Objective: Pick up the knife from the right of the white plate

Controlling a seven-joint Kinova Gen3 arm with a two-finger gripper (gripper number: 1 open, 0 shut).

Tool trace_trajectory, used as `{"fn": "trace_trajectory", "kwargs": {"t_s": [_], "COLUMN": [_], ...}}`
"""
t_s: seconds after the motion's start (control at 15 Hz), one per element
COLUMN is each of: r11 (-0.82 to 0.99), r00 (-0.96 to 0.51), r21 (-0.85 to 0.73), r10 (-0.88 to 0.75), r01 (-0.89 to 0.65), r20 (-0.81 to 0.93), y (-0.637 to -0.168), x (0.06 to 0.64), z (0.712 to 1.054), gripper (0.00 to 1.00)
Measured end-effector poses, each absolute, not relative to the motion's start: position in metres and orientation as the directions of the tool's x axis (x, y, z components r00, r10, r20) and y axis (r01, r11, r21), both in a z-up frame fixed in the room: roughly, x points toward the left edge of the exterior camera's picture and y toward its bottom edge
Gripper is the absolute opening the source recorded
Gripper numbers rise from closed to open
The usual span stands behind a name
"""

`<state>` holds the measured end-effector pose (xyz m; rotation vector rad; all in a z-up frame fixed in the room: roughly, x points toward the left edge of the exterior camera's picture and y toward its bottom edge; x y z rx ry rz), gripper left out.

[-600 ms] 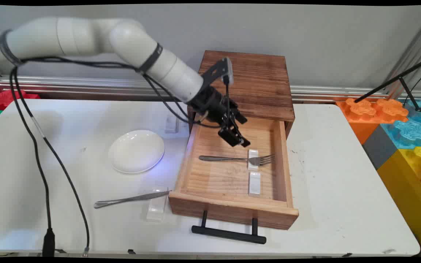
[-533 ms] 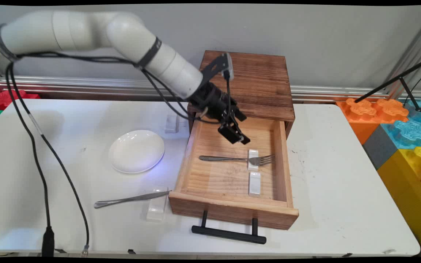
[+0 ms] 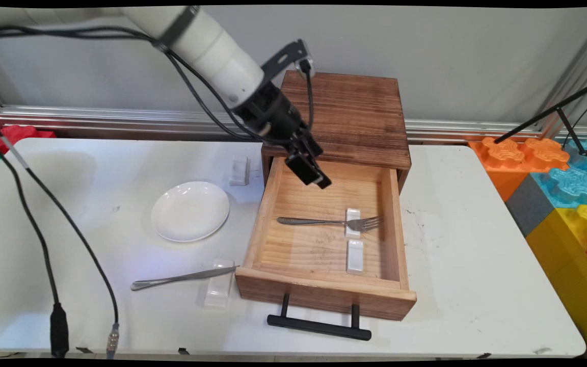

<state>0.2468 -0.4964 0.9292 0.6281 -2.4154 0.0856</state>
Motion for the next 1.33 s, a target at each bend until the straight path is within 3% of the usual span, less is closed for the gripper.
{"fn": "trace_trajectory", "kwargs": {"t_s": [0.6,1.33], "r11": [0.808,0.796], "r00": [-0.658,-0.675], "r21": [0.125,0.117], "r10": [-0.549,-0.573], "r01": [-0.576,-0.594], "r20": [0.515,0.464], "y": [-0.423,-0.328], "x": [0.298,0.378], "z": [0.981,0.984], "gripper": [1.00,1.00]}}
